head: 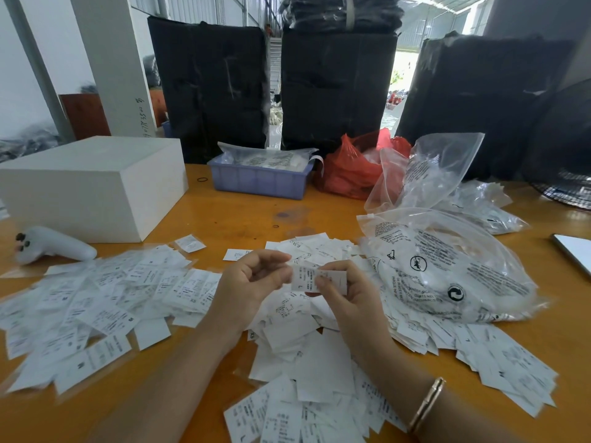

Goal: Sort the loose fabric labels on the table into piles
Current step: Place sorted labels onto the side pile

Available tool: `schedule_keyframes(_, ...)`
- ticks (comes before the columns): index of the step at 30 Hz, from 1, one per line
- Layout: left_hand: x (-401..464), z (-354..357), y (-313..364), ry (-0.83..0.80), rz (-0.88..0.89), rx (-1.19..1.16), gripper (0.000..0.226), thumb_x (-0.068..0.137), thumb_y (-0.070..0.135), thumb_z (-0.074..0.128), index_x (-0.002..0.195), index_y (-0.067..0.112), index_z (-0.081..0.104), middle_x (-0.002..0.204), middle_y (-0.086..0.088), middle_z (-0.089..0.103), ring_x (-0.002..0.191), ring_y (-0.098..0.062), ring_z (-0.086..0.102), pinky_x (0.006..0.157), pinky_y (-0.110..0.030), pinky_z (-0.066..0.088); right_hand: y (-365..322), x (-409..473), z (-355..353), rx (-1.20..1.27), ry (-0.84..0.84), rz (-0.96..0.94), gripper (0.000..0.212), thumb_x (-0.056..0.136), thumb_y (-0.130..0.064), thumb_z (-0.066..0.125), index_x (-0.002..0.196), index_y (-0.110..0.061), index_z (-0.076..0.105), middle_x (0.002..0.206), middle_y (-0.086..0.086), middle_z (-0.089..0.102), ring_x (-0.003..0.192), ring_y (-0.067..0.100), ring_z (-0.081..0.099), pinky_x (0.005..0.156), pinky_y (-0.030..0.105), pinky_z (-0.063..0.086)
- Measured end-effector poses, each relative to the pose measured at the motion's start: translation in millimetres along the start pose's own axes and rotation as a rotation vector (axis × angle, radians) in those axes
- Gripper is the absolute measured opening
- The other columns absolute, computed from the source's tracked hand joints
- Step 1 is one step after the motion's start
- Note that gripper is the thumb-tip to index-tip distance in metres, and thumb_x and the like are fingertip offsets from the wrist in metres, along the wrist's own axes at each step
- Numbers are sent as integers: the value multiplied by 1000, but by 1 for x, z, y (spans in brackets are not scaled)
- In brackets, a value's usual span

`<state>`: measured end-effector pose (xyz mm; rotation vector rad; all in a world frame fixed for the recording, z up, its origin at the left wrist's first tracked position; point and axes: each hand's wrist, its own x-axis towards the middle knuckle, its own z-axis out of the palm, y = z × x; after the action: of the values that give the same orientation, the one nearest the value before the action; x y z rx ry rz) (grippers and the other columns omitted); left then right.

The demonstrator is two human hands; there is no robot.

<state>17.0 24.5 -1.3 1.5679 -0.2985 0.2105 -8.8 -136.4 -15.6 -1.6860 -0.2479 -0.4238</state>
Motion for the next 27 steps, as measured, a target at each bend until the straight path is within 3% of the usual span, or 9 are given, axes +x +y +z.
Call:
schedule_keyframes(5,0,-1,-2,-19,-14,22,18,80,10,71,89,24,69,82,15,72,76,1,67,60,-9,49,-3,-1,0,-8,-25,17,20,91,-11,60,81,-29,60,69,-12,67,62,-2,63,48,13,44)
schedule_keyframes(9,1,-2,-5,-84,-13,109,19,79,14,73,91,30,69,82,14,70,81,0,65,61,-11,50,-4,-2,1,-1,-76,41,28,91,-10,58,81,-36,61,73,-10,69,69,10,70,53,29,55)
schedule_keyframes(13,1,-3,-5,-156,5,187,22,76,18,76,90,33,69,79,15,68,77,-1,64,65,-9,49,-4,-2,-1,13,-59,69,31,92,-11,57,87,-41,61,67,-2,68,67,14,70,54,21,52)
schedule_keyframes(16,1,-3,-4,-202,-22,161,24,75,18,76,93,30,68,77,10,70,73,-7,68,66,-12,51,-2,0,-2,66,-40,79,31,92,-9,55,88,-39,63,74,3,66,68,17,68,60,35,54)
schedule_keyframes(23,-1,-3,-5,-246,-28,187,26,77,17,74,97,29,66,77,2,70,73,-6,68,68,-8,48,0,0,-3,-61,-65,42,31,92,-12,56,85,-42,61,62,-13,61,56,3,60,46,15,39)
schedule_keyframes(27,0,-5,-7,-257,-24,199,22,77,20,75,95,30,69,76,-11,63,70,-15,60,68,-13,51,-2,1,1,-199,-85,-61,37,90,-6,59,81,-42,59,78,-24,64,68,4,60,57,16,45)
